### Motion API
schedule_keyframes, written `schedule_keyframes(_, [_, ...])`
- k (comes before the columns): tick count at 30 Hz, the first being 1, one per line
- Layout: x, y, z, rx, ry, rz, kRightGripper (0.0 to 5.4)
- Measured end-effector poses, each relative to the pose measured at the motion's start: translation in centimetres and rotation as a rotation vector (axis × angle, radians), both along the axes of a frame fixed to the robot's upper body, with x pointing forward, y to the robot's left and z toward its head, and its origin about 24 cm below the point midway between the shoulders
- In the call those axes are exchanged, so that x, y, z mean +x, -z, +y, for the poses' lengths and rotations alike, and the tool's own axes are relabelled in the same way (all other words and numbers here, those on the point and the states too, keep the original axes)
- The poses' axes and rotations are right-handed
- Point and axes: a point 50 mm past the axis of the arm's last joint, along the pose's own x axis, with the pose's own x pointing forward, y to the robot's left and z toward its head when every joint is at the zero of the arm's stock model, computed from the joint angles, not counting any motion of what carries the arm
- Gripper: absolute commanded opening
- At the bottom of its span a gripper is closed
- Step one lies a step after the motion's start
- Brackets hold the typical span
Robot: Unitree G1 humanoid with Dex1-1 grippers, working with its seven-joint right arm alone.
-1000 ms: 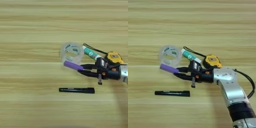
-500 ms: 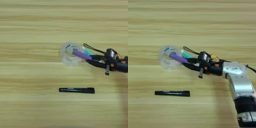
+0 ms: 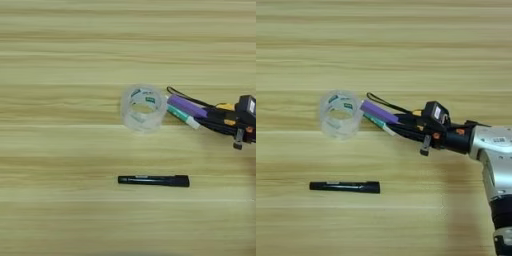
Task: Move the objects on the table
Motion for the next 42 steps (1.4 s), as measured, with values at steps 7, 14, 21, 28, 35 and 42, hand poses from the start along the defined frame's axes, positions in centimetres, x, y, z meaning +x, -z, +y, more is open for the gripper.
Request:
schedule_keyframes(7, [-0.1,0.4,-0.7,-0.004,0.026,0.021,0.79])
schedule_keyframes(14, [-0.3,0.6,-1.8,-0.06,0.046,0.026,0.79])
schedule_keyframes(21, [-0.5,1.6,-2.4,-0.084,0.058,0.057,0.79])
schedule_keyframes(28, [-0.8,2.8,-2.7,-0.122,0.056,0.093,0.79])
schedule_keyframes(35, [-1.3,4.1,-2.7,-0.155,0.025,0.14,0.79])
schedule_keyframes(42, [-2.2,5.4,-2.6,-0.166,0.004,0.194,0.79])
